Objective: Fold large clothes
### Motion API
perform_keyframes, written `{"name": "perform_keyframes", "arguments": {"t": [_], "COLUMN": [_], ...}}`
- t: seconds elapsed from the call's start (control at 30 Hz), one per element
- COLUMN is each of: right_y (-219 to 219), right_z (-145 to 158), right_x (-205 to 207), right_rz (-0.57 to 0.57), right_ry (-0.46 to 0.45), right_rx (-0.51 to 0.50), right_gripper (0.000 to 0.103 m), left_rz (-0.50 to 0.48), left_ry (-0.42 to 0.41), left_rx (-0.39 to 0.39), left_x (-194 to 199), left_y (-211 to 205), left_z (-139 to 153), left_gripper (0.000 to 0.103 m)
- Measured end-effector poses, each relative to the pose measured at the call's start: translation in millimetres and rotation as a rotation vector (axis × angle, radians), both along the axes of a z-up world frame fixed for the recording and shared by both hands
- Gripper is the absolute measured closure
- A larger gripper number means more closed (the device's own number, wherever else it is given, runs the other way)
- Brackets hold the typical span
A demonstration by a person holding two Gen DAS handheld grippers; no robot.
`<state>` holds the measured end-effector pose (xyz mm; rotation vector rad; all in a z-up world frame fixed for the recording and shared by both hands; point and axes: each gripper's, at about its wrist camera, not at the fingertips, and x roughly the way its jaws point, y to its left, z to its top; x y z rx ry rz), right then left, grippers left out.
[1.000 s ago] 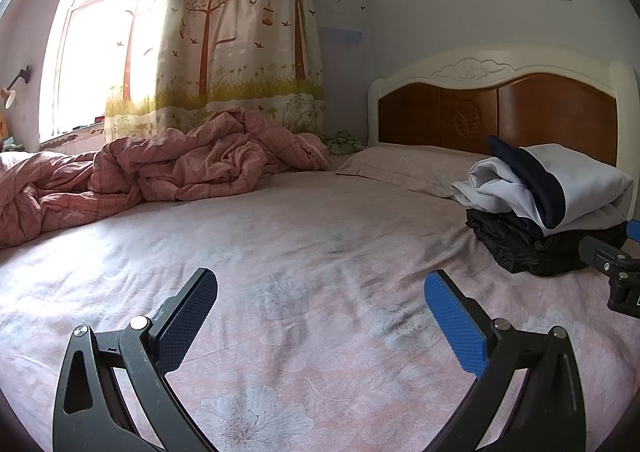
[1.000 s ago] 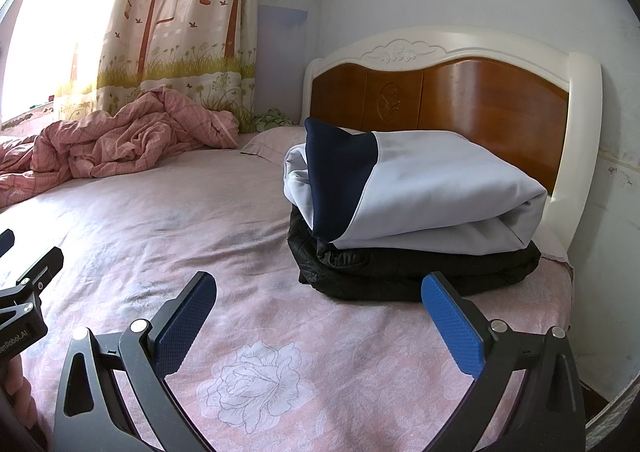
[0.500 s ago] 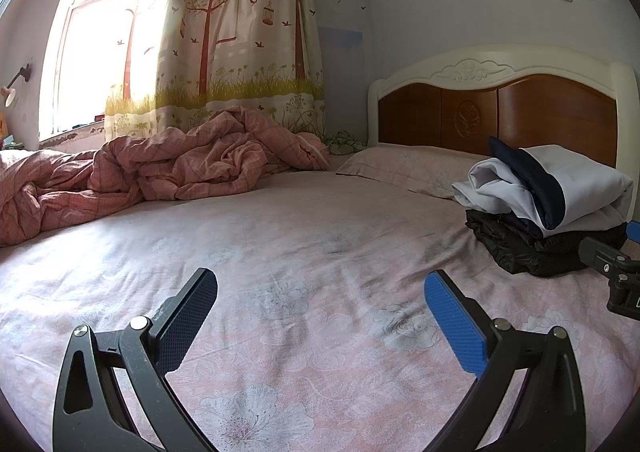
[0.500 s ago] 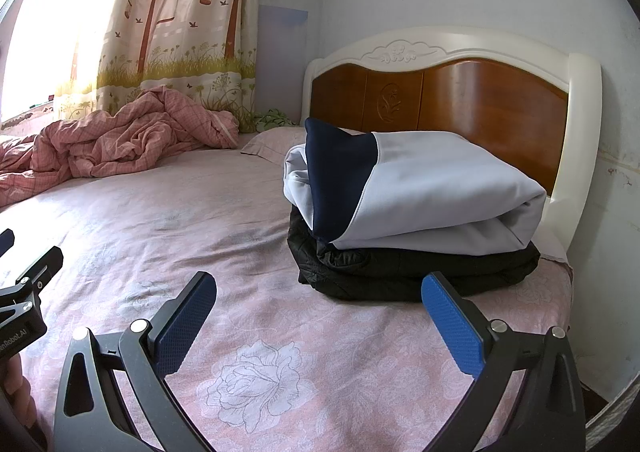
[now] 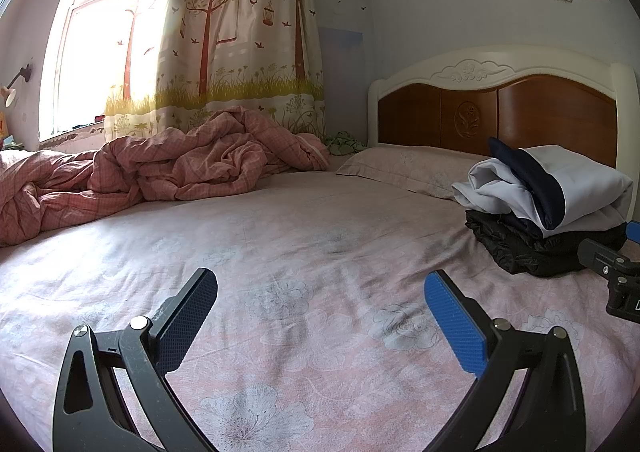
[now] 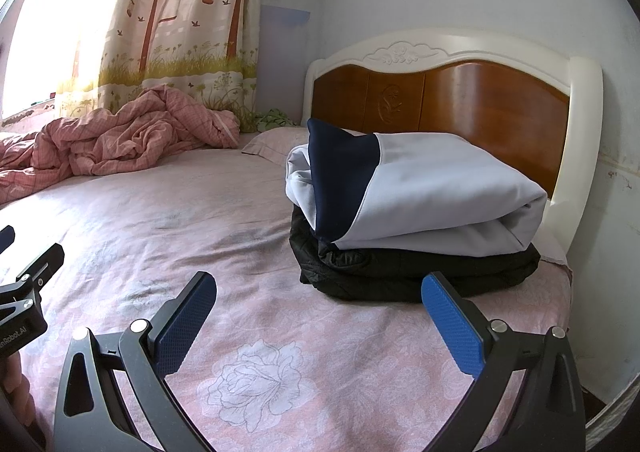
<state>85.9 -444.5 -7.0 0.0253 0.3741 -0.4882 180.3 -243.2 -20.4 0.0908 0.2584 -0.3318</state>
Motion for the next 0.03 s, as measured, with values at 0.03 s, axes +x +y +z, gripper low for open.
{"name": "perform_keyframes", "arguments": {"t": [0.03], "right_y": [0.1], "right_z": [0.0], "right_x": [-0.2], "right_rz": [0.000], "right_ry": [0.000], "right_rx": [0.000], "right_gripper": [0.000], "left_rz": [0.000], "left_ry": [0.000], "left_rx": [0.000], "left_x": [0.0], "left_y": [-0.3], "left_z": [0.0], "left_gripper": [0.000]}}
